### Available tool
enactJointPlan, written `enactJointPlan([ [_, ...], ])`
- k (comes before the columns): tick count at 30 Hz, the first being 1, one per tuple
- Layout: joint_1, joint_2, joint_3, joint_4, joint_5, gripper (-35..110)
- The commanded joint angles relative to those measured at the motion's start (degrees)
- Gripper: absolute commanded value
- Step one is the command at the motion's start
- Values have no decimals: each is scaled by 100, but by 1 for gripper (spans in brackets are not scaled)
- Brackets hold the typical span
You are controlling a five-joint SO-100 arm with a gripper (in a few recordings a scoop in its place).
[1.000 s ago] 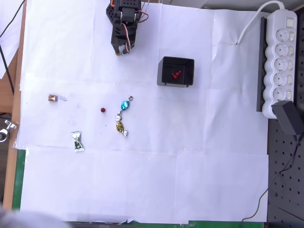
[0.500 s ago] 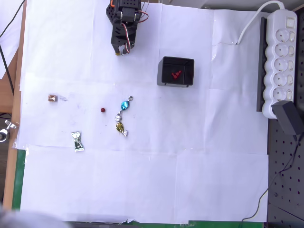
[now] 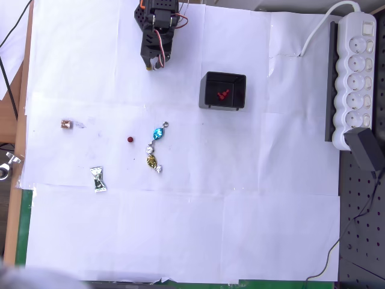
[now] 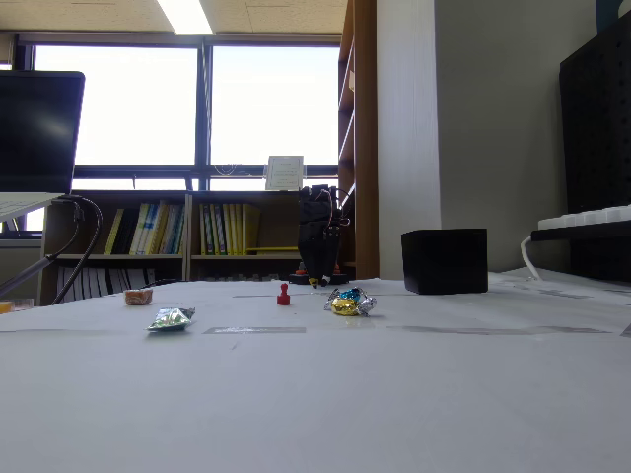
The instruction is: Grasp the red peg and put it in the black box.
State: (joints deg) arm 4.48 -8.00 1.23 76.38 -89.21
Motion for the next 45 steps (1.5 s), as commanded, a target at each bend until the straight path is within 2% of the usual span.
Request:
enactJointPlan([
  [1, -44, -580, -475, 519, -9, 3],
  [26, 9, -571, -475, 492, 176, 3],
  [27, -114, -562, -475, 562, 97, 0],
  [28, -176, -396, -475, 352, -545, 0],
  [29, -185, -88, -475, -97, -1204, 0],
  [32, -211, 923, -475, -2435, -62, 0],
  [37, -202, 2505, -457, -5730, 703, 0],
  [42, -35, 4315, -404, -8314, 703, 0],
  [45, 237, 5177, -396, -9343, 782, 0],
])
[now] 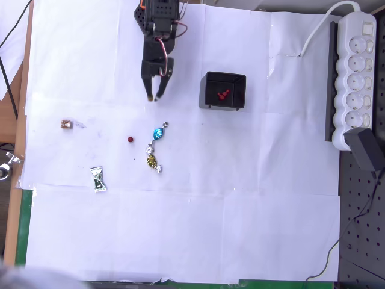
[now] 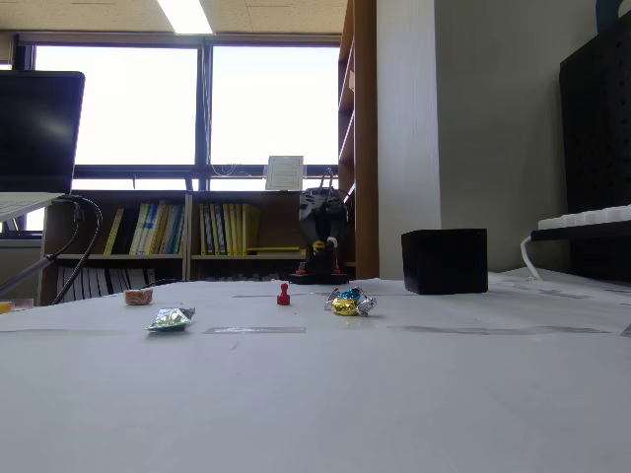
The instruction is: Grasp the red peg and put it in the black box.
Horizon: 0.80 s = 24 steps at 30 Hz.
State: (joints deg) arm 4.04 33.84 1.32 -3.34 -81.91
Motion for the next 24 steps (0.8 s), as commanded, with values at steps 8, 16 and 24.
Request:
enactJointPlan([
  [8, 844, 3480, -404, -4307, 9, 0],
  [16, 809, 4790, -466, -5563, -237, 0],
  [24, 729, 6820, -35, -7172, -483, 0],
])
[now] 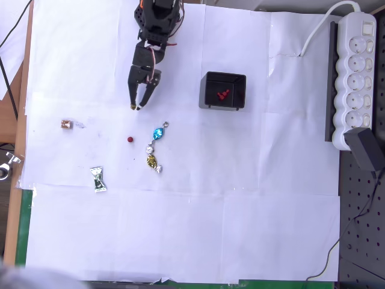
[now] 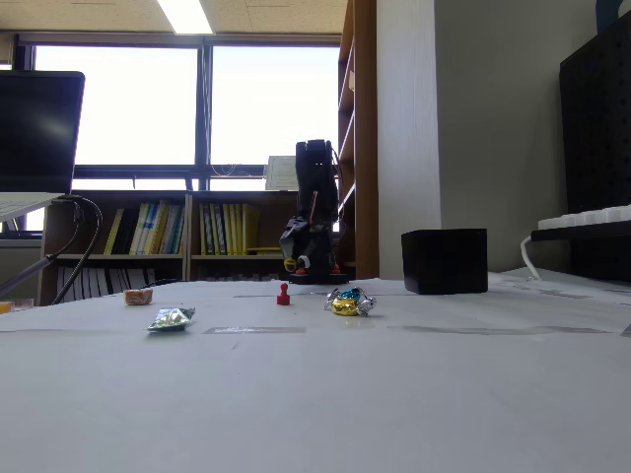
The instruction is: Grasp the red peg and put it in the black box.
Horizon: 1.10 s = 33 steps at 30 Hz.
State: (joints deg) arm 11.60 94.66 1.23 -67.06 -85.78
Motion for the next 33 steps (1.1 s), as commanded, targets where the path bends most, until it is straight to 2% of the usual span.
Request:
enactJointPlan([
  [1, -9, 1011, 105, -967, -123, 0],
  [8, -149, 2329, 1248, -1547, -158, 1],
  [22, -404, 3472, 3217, -1573, -352, 1],
  [33, -97, 3885, 3190, -2162, -536, 3],
])
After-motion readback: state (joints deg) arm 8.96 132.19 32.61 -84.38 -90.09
